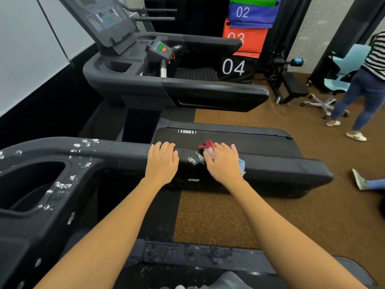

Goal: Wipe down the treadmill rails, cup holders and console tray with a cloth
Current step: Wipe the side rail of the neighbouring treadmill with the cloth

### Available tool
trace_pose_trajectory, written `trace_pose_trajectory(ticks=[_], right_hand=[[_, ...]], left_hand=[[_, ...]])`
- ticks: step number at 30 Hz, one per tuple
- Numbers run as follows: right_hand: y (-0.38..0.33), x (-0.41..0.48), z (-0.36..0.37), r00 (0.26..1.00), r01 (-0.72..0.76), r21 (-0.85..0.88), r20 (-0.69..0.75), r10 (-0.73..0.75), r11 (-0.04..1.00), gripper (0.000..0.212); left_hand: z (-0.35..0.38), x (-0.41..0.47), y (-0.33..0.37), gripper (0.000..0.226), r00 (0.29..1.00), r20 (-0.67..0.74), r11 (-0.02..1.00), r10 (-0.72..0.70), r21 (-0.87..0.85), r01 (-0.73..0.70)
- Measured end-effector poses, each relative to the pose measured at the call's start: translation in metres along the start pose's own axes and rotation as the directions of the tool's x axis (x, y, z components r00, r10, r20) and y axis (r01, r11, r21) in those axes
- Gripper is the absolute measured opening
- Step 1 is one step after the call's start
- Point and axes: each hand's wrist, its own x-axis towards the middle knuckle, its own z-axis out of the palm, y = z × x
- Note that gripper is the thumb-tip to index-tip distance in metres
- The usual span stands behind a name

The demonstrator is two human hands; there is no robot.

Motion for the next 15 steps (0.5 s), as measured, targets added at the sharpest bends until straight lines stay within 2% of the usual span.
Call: trace_pose_trajectory(ticks=[3, 5, 8, 11, 12, 15], right_hand=[[-0.016, -0.008, 0.003, 0.981, 0.184, 0.027, 0.059, -0.185, 0.983, 0.042], [-0.013, -0.018, 0.001, 0.963, 0.249, 0.077, 0.083, -0.255, 0.965, 0.045], [0.007, -0.027, -0.006, 0.978, 0.205, 0.055, 0.02, -0.207, 0.977, 0.041], [0.019, -0.016, -0.006, 1.0, 0.018, -0.019, 0.004, -0.018, 1.0, 0.04], [0.015, -0.01, -0.004, 1.0, -0.003, -0.036, 0.008, 0.003, 0.999, 0.04], [-0.013, -0.005, 0.006, 0.994, 0.11, -0.049, -0.002, -0.11, 0.993, 0.037]], left_hand=[[0.002, 0.0, -0.001, 0.035, 1.0, -0.012, 1.0, 0.012, 0.016, -0.011], [0.002, 0.0, -0.002, 0.037, 1.0, -0.014, 1.0, 0.019, 0.016, -0.018], [0.002, 0.001, -0.003, 0.032, 1.0, -0.001, 1.0, 0.01, -0.006, -0.01], [0.001, 0.0, -0.003, 0.034, 1.0, -0.007, 1.0, 0.012, 0.001, -0.012], [0.002, -0.001, -0.002, 0.033, 1.0, -0.006, 1.0, 0.01, 0.003, -0.01], [0.002, -0.001, -0.002, 0.03, 1.0, -0.018, 1.0, 0.015, 0.011, -0.014]])
